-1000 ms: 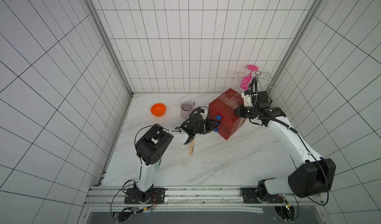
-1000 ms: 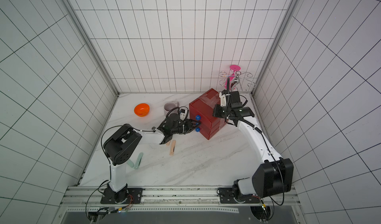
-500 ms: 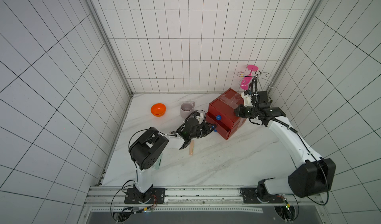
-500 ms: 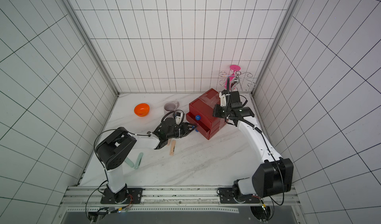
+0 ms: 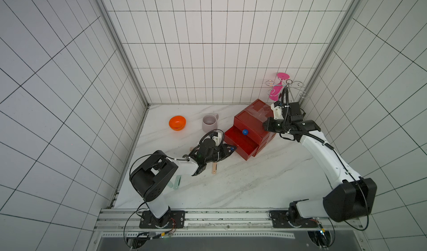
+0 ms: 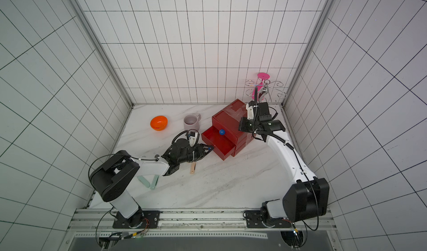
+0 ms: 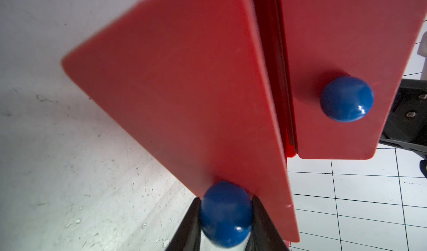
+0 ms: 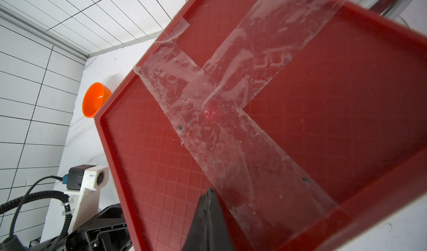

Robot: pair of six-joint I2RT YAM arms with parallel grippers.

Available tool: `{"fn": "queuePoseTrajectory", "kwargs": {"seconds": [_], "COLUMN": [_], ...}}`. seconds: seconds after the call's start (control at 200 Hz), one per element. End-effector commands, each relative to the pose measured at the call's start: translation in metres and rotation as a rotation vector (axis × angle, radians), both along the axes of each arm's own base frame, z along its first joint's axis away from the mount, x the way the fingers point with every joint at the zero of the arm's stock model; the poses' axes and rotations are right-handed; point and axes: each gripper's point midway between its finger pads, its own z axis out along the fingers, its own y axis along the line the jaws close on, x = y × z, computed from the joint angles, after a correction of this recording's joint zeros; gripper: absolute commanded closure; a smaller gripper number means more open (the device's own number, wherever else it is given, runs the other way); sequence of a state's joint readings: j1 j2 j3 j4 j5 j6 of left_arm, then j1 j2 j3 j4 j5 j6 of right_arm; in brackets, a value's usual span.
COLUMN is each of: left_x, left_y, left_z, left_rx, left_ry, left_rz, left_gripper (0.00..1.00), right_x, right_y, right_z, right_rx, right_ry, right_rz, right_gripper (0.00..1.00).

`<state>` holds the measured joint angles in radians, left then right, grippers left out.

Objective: Place the fruit knives into the drawer by color
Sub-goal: Open the drawer in the storage box.

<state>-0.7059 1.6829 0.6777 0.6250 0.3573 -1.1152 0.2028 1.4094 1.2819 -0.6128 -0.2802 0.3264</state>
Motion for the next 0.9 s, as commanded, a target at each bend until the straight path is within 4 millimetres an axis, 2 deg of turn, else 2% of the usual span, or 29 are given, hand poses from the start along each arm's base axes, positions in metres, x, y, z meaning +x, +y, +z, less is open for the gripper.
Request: {"fn": "queuePoseTrajectory", "kwargs": {"seconds": [0.0, 0.12, 0.25, 0.34, 0.55, 0.72, 0.895], "left_x": [-0.001, -0.002, -0.004, -0.005, -0.011, -0.020, -0.033], "left_y": [0.008, 0.008, 0.009, 0.011, 0.021, 0.043, 0.082], "left_z": [-0.008, -0.008, -0.004, 0.003, 0.027, 0.044, 0.047], "left_rx": [0.047, 0.051, 0.061, 0.067, 0.118, 0.212, 0.354], "left_ry": [0.009, 0.013, 0.008, -0.007, -0.044, -0.075, -0.054], "left_rz": [0.020, 0.016, 0.015, 0.018, 0.019, 0.042, 0.093], "left_gripper": [0.63, 0.50, 0.41, 0.38, 0.37, 0.36, 0.35], "right_x": [-0.096, -0.094, -0.095, -0.095, -0.095, -0.094, -0.091], "right_y": [-0.019, -0.018, -0.017, -0.017, -0.016, -0.015, -0.013], "right_z": [-0.099, -0.096, -0.094, -0.093, -0.092, -0.090, -0.089], "right_rx": [-0.111, -0.109, -0.107, -0.107, -0.104, -0.099, -0.089], "right_ry": [0.542, 0.533, 0.530, 0.525, 0.523, 0.517, 0.507], "right_rz": [-0.008, -0.009, -0.005, -0.005, -0.006, -0.004, -0.003], "right_gripper": [0.95, 0.95, 0.95, 0.95, 0.94, 0.94, 0.93]}}
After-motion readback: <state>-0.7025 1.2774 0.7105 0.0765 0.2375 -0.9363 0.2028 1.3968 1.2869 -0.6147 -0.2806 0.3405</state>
